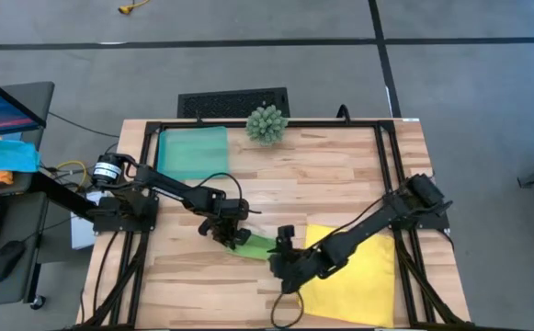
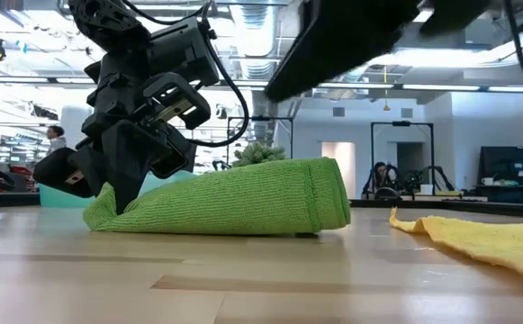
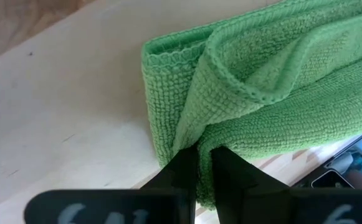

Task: Roll microfiber towels into tight, uniform cylinder then place into a basket
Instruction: Roll the green towel

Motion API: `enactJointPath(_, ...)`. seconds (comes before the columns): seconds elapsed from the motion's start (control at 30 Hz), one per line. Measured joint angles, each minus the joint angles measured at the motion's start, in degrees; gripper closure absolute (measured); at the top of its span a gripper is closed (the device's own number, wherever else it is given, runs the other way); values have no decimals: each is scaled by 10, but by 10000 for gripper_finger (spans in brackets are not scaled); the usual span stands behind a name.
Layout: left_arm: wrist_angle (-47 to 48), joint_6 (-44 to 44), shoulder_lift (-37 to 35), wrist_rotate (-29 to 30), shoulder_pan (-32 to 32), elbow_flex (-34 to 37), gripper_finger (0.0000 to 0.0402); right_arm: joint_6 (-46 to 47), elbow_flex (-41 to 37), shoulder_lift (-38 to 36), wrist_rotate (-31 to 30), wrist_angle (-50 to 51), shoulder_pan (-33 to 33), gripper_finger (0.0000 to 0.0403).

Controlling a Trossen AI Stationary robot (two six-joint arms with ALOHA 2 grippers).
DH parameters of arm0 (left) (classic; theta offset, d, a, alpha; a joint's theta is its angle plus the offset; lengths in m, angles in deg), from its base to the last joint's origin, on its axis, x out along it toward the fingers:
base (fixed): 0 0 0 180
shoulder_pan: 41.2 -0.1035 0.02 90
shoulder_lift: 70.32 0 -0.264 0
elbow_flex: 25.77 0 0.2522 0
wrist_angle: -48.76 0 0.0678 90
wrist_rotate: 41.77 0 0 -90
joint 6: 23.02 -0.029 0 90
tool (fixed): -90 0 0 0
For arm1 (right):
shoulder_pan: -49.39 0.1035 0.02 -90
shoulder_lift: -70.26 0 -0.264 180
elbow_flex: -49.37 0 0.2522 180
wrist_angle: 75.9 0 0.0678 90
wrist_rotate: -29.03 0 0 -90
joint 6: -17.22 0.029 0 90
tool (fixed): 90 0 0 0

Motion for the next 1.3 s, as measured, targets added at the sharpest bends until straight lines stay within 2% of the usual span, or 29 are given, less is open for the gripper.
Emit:
enactJointPath(0.13,-2,0,0,-4,0,0,379,10,0,22,4,20,-19,285)
enactJointPath(0.3,-4,-6,0,-9,0,0,379,17,1,47,37,16,-32,285)
enactJointPath(0.57,-7,-10,0,-11,0,0,379,80,0,60,63,62,-31,295)
enactJointPath(0.7,-16,-19,0,-13,0,0,379,78,3,77,89,40,-27,305)
enactJointPath(0.9,-24,-17,0,-13,0,0,378,78,4,103,98,37,-27,321)
enactJointPath(1.1,-25,-17,0,-11,0,0,356,78,3,101,102,35,-27,333)
enactJointPath(1.3,-25,-55,0,-10,0,0,315,77,2,101,103,35,-26,334)
